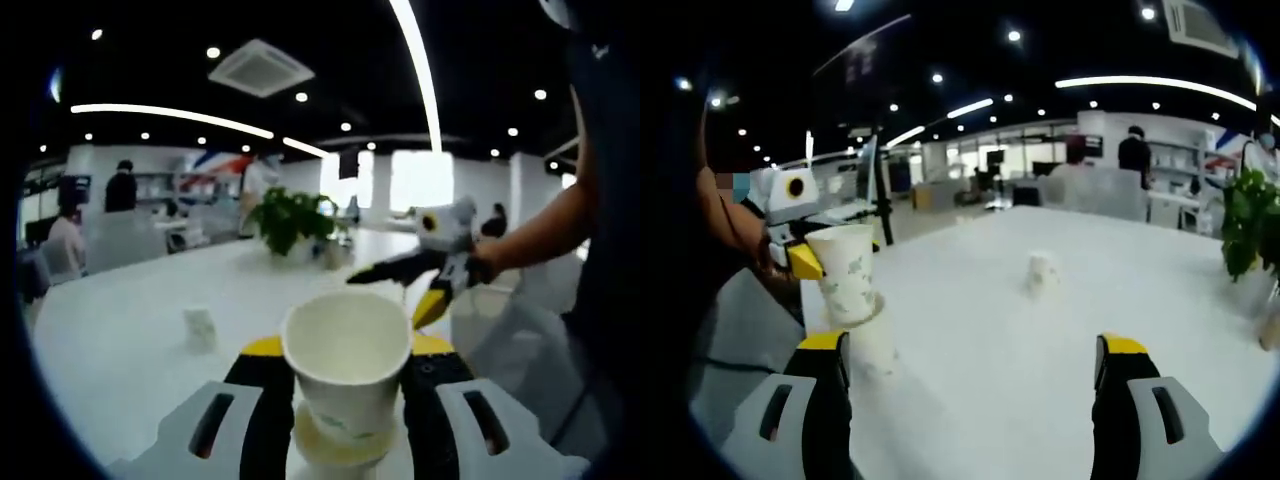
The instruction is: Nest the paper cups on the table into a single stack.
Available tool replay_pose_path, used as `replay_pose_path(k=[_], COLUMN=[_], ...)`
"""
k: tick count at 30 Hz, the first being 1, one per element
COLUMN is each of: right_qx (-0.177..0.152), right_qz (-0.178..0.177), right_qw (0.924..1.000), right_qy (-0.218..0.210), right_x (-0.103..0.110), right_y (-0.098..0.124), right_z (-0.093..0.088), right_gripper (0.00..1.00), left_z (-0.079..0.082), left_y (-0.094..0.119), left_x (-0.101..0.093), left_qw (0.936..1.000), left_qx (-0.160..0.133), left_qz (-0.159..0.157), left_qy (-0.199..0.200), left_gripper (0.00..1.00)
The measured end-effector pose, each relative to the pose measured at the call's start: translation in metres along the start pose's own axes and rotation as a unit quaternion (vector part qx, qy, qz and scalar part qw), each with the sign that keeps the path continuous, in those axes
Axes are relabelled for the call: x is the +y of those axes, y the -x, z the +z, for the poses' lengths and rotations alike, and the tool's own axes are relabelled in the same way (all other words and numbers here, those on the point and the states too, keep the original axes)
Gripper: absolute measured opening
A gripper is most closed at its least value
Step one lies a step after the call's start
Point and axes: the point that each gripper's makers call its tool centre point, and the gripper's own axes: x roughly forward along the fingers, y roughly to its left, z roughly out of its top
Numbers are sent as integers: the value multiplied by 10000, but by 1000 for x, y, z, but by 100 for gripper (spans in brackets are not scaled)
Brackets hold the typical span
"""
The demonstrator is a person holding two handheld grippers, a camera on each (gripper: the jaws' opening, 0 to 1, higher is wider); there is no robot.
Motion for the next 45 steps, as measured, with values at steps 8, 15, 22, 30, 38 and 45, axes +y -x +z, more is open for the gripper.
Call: replay_pose_path(k=[8, 15, 22, 30, 38, 45], right_qx=[-6, 4, 11, 11, 11, 27], right_qz=[4, 9, 6, 18, 7, 29], right_qw=[10000, 10000, 10000, 10000, 10000, 10000], right_qy=[-5, -12, -27, -43, -57, -66], right_x=[1, 2, 2, 4, 4, 7], right_y=[-1, -2, -2, -2, -1, -2], right_z=[-1, 0, 0, -1, -2, -4], right_gripper=[100, 100, 100, 100, 100, 100], left_z=[-18, -30, -44, -54, -54, -55], left_y=[-2, -2, -1, -2, -2, -2], left_x=[0, 2, 3, 5, 5, 2], left_qw=[9998, 9994, 9986, 9977, 9974, 9972], left_qx=[211, 335, 524, 652, 667, 671], left_qz=[-31, -65, -118, -172, -203, -226], left_qy=[16, 21, -5, -53, -194, -255], left_gripper=[39, 39, 40, 40, 40, 44])
